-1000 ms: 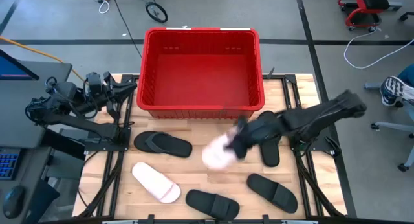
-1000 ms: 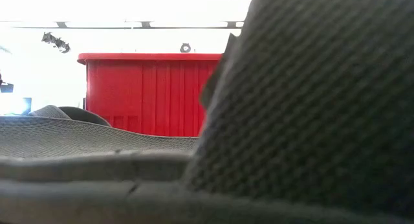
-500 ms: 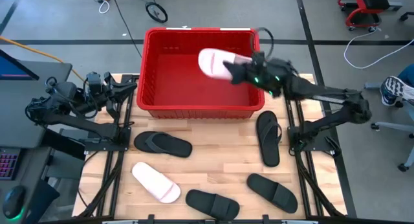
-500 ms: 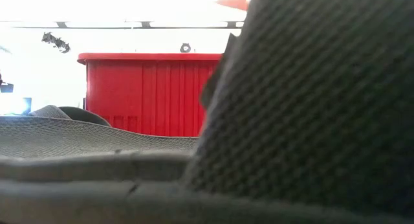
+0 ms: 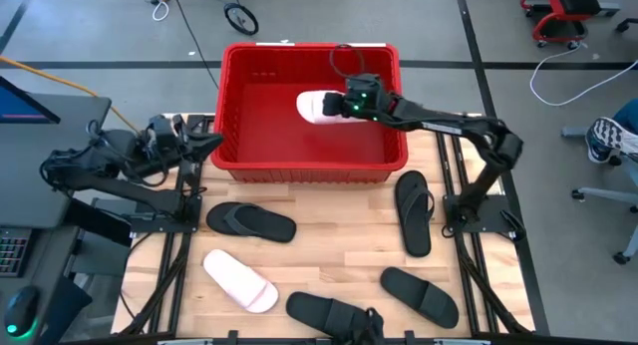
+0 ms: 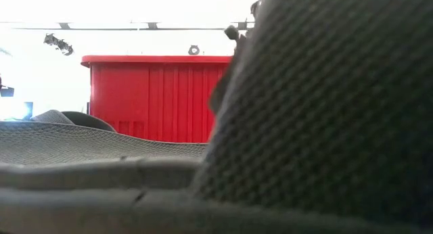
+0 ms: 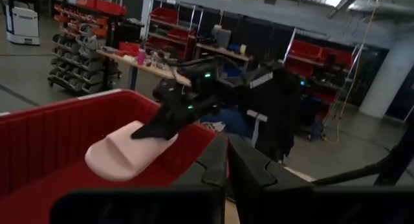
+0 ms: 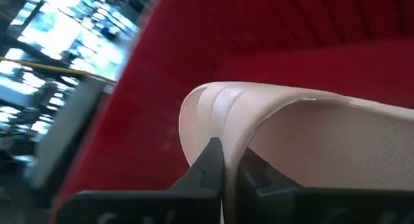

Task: Pick and place slides into bin
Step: Put the pink slide into the red bin

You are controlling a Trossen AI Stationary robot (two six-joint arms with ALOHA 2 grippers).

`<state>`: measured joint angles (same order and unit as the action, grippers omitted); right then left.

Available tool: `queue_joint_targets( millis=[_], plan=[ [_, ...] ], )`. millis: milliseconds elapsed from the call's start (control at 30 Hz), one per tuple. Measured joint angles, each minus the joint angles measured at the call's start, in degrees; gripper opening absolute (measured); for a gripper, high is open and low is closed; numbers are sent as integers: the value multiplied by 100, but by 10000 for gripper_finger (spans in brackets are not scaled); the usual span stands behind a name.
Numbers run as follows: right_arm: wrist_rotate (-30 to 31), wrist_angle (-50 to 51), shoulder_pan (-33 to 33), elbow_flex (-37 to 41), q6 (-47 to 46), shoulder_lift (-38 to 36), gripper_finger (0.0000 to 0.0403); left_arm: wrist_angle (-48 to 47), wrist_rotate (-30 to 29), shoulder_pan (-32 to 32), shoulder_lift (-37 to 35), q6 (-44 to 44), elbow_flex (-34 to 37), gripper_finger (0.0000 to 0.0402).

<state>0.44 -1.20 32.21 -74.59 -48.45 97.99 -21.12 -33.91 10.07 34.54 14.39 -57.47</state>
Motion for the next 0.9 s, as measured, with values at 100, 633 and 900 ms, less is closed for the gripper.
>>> queue_joint_targets(
  millis=[100, 633, 900],
  plan=[
    [3, -22, 144, -2, 118, 340, 10, -6, 0, 0, 156, 0, 0, 24],
    [-696, -48, 934, -2, 145, 1274, 16, -16, 0, 0, 494, 175, 0, 27],
    [-841, -62, 983, -2, 503, 1293, 36, -18, 0, 0, 496, 193, 0, 33]
  ],
)
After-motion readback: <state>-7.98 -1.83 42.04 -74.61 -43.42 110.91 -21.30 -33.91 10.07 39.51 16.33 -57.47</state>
